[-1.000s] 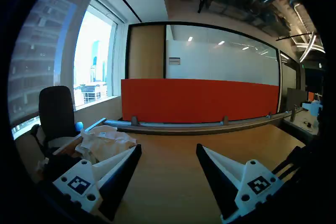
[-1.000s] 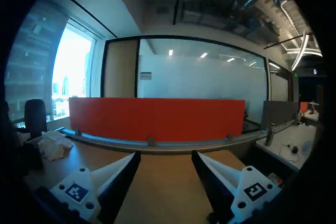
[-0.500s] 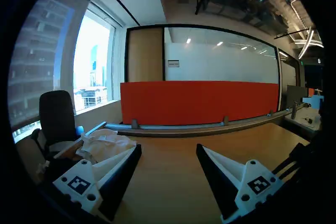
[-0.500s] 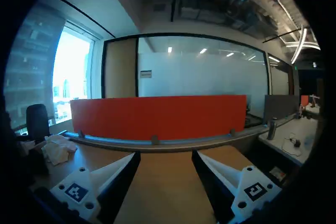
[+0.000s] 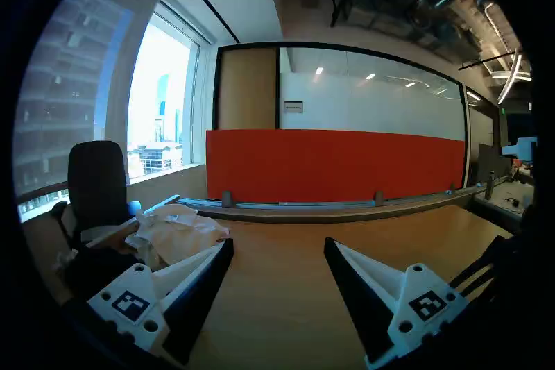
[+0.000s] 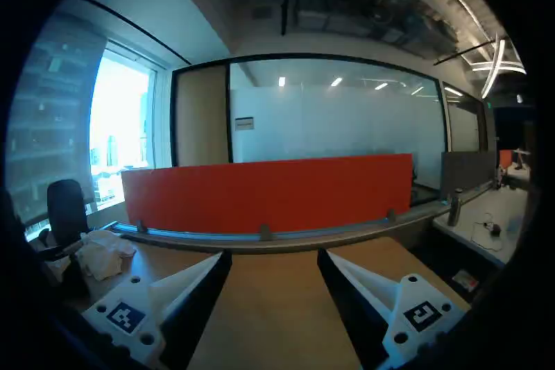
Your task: Fold towel
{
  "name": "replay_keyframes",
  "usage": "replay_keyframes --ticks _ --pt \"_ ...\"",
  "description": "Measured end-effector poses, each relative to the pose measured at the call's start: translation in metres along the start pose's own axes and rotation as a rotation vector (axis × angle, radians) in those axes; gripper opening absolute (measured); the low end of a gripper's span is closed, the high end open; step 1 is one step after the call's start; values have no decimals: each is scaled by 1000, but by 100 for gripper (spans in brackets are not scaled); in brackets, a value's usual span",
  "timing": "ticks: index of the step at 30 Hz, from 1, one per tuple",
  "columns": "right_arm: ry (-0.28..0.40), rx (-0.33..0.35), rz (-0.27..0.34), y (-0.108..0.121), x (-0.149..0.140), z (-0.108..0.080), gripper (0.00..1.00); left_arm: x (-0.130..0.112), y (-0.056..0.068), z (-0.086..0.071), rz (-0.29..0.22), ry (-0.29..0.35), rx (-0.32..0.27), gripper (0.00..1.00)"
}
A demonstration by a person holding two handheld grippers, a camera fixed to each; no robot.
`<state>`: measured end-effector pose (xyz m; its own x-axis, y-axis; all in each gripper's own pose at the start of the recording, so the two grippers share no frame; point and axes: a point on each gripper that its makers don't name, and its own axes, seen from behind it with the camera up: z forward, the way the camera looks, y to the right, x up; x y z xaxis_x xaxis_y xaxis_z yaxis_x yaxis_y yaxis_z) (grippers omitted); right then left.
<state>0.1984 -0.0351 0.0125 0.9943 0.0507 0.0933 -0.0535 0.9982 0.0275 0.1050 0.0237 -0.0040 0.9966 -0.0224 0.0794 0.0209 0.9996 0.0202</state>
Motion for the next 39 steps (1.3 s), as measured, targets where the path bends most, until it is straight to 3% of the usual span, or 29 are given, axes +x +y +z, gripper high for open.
replay_keyframes --ticks 11,15,26,39 --pt "-4 -3 -7 -12 -21 3 95 -39 -13 2 -5 27 -6 97" --pt "0 -21 -9 -6 -33 2 95 -53 -17 4 11 37 -8 96" --pt "18 -65 -9 14 -52 -6 96 -89 -24 8 -14 56 -12 97" --pt "14 -64 -17 11 -66 -8 96 -99 -26 9 10 87 -19 97"
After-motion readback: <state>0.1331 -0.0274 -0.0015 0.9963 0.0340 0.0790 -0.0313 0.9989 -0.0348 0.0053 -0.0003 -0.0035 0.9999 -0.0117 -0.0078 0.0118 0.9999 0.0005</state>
